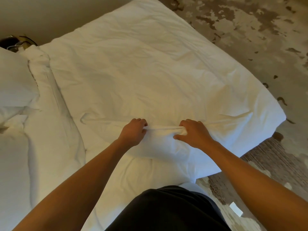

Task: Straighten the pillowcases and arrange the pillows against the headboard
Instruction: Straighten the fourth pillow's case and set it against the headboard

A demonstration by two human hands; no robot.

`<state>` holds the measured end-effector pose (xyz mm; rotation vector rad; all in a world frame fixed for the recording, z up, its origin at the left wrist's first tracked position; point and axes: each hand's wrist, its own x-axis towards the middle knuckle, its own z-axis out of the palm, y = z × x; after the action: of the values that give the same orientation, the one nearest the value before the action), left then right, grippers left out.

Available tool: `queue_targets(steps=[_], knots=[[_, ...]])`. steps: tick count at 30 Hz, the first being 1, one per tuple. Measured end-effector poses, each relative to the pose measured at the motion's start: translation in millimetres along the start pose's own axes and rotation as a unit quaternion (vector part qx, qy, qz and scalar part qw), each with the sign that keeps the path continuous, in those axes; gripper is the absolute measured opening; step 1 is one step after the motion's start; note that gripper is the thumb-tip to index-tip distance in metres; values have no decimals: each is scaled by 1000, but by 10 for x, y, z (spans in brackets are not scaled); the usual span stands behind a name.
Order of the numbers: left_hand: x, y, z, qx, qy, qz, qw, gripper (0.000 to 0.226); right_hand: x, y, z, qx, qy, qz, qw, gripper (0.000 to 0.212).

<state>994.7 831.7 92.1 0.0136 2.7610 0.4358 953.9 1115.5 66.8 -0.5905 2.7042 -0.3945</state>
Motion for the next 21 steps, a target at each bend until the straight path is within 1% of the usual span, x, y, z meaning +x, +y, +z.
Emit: queue_targets(steps=[2, 6, 10, 13, 17, 19, 21], knots=[[29, -16, -62, 8, 18, -4, 1000, 20, 12, 2, -69, 22, 7, -10, 1000, 46], [110, -37, -180, 13, 64, -8, 998, 24, -2, -9, -186, 79, 31, 0, 996, 32], [149, -84, -191, -2, 77, 5, 997, 25, -27, -28, -313, 91, 79, 16, 993, 18], [202, -144, -142, -16, 52, 5, 999, 26, -65, -87, -391, 48, 103, 42, 993, 20], [228, -251, -106, -12, 7, 1, 1000, 27, -150, -197, -428, 24, 119, 95, 988, 18], [230, -305, -128, -4, 4, 4, 1000, 21, -166, -214, -418, -12, 126, 118, 985, 22], [223, -378, -149, 5, 10, 0, 1000, 18, -167, -245, -381, -10, 124, 133, 983, 26]])
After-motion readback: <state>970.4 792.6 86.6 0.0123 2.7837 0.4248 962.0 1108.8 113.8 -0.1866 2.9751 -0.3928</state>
